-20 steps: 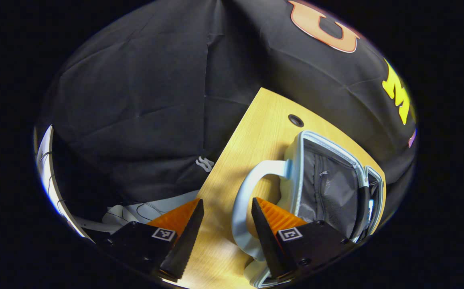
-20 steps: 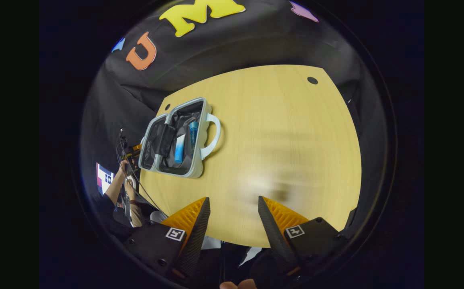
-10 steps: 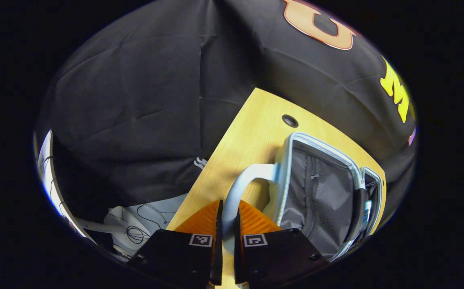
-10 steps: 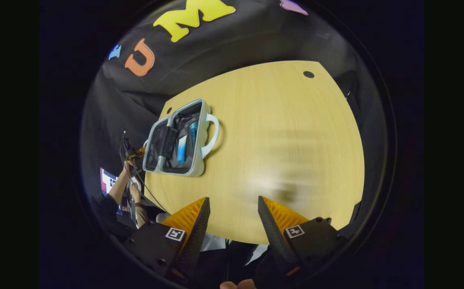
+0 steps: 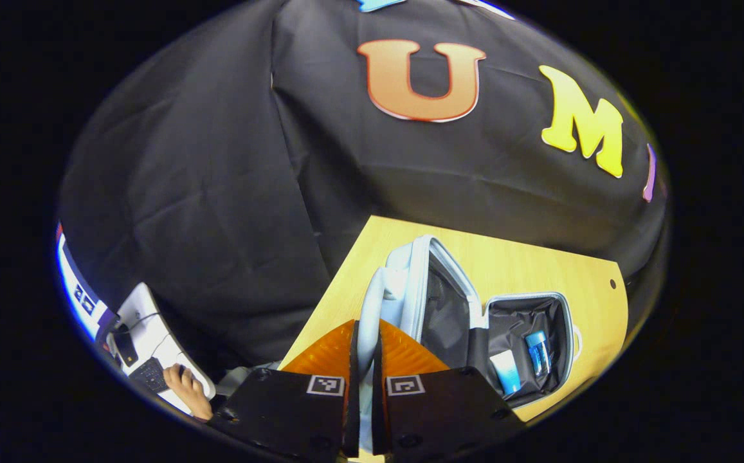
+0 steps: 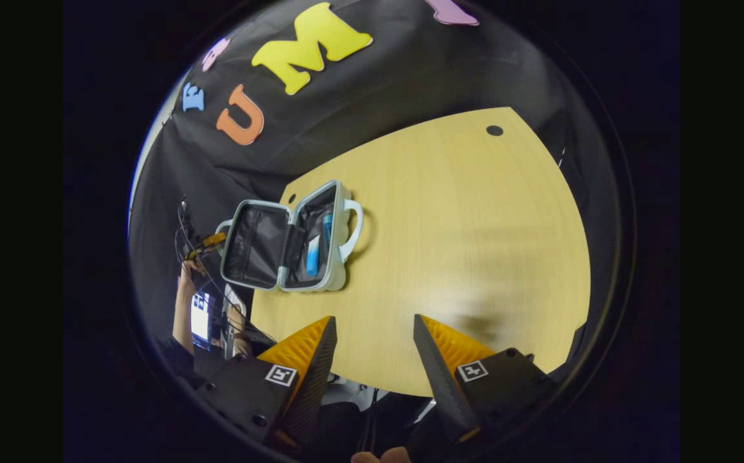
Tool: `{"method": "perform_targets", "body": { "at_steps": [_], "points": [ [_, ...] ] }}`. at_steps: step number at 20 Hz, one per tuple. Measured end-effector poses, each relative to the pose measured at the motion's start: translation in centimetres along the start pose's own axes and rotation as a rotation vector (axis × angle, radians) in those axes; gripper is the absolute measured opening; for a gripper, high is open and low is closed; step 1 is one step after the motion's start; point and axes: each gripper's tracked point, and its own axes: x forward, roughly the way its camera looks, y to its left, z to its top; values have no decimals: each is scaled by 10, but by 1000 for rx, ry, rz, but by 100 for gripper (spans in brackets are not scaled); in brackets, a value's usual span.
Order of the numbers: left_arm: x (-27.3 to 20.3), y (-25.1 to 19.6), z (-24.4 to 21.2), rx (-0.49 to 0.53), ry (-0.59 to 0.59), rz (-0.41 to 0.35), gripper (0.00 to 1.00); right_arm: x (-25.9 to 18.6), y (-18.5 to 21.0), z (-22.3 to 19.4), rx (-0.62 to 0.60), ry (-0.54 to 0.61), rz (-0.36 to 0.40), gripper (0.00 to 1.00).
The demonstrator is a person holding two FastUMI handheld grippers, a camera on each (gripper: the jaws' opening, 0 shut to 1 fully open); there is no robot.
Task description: First open the suitcase, pack the skin care products into it, and then close the suitcase.
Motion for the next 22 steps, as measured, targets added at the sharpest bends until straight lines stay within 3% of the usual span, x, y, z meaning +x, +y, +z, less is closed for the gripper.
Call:
{"method": "perform_targets", "body": {
  "at_steps": [2, 3, 4, 5, 6, 7, 8, 10, 12, 14, 15, 17, 18, 20, 21, 22],
  "points": [
    [-21, -33, 19, 63, -70, 50, 10, -10, -13, 5, -15, -29, -17, 72],
    [-30, -51, 26, 88, -108, 73, 10, -16, -18, 8, -44, -46, -23, 66],
    [-36, -71, 30, 104, -139, 97, 10, -21, -21, 11, -83, -68, -25, 72],
    [-43, -90, 33, 124, -162, 118, 10, -26, -25, 14, -123, -88, -33, 72],
    [-49, -106, 34, 152, -184, 138, 10, -30, -28, 15, -163, -105, -40, 66],
    [-52, -123, 36, 177, -201, 151, 10, -35, -33, 15, -196, -121, -51, 72],
    [-55, -142, 33, 198, -211, 156, 10, -38, -38, 14, -215, -128, -60, 72],
    [-57, -202, 22, 214, -224, 128, 4, -43, -55, 9, -201, -131, -77, 73],
    [-54, -258, 3, 183, -213, 75, 11, -47, -70, 2, -163, -124, -85, 72],
    [-43, -309, -19, 184, -189, 31, 11, -54, -88, 0, -156, -130, -118, 72],
    [-36, -330, -36, 188, -160, 17, 6, -59, -97, 0, -152, -134, -134, 66],
    [-8, -371, -74, 197, -116, 7, 10, -69, -115, -1, -139, -142, -172, 66],
    [3, -385, -96, 204, -82, 3, 11, -73, -124, 0, -139, -146, -194, 72],
    [26, -399, -135, 221, -11, 8, 11, -82, -142, -3, -156, -146, -247, 72],
    [29, -400, -139, 236, -17, 15, 11, -84, -145, -4, -163, -141, -257, 66],
    [31, -403, -139, 255, -34, 22, 11, -84, -146, -5, -168, -136, -261, 72]
  ]
}}
